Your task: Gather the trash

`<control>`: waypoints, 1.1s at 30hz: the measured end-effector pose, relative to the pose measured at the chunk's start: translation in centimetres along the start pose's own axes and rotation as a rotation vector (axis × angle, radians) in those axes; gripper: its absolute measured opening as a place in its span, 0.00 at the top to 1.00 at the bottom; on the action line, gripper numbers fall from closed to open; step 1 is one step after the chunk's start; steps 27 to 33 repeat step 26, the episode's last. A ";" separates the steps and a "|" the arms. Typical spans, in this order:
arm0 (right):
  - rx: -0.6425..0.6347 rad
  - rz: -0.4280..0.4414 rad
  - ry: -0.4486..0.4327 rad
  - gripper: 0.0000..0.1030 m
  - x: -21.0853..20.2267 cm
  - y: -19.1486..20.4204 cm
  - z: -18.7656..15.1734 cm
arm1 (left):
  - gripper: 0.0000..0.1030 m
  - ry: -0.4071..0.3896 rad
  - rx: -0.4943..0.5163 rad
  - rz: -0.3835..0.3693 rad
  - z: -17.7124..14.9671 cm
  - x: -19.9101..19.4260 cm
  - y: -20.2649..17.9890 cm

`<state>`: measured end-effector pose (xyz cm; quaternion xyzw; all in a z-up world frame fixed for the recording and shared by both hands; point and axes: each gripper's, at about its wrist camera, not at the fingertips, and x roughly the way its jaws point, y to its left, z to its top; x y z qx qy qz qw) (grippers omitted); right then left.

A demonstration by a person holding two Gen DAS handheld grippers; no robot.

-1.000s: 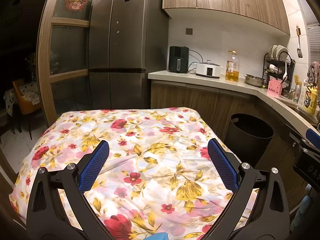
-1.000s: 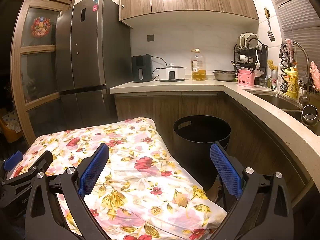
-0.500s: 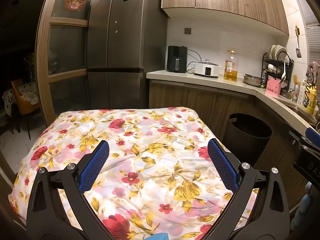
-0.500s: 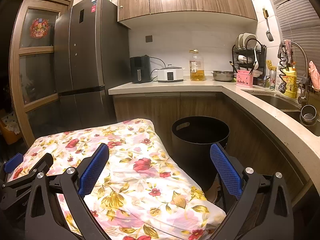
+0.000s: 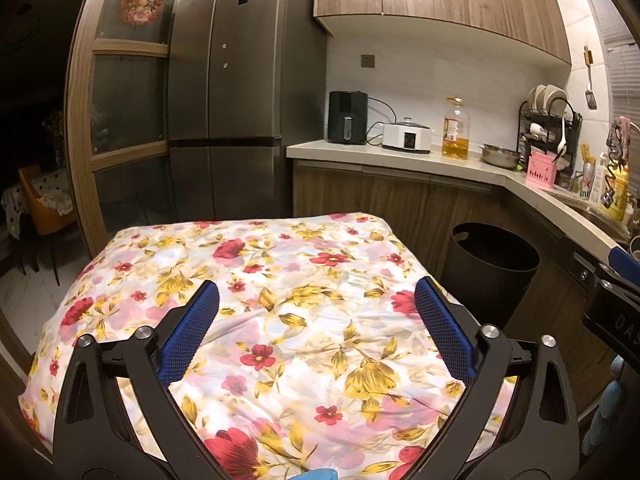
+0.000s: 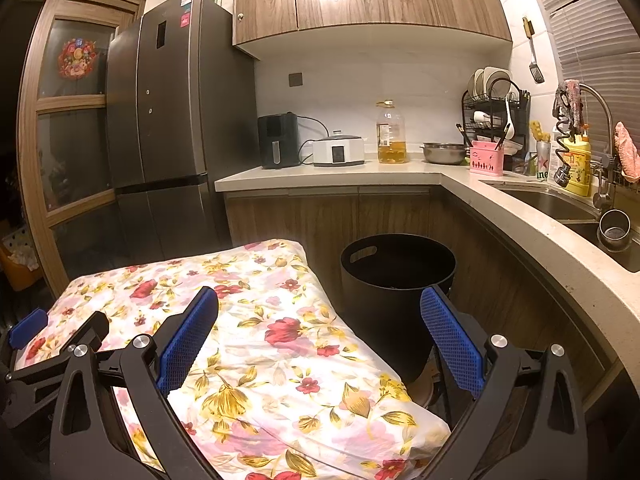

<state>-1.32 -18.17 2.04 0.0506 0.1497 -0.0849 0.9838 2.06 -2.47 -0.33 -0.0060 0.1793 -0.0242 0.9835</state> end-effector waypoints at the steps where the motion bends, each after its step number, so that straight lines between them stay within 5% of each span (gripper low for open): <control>1: 0.000 0.000 0.001 0.06 0.0 0.0 0.0 | 0.12 0.003 0.004 -0.003 0.0 0.0 0.0; 33: 0.012 -0.017 0.003 0.05 0.0 0.0 0.1 | 0.09 0.000 0.005 -0.017 -0.1 0.0 0.7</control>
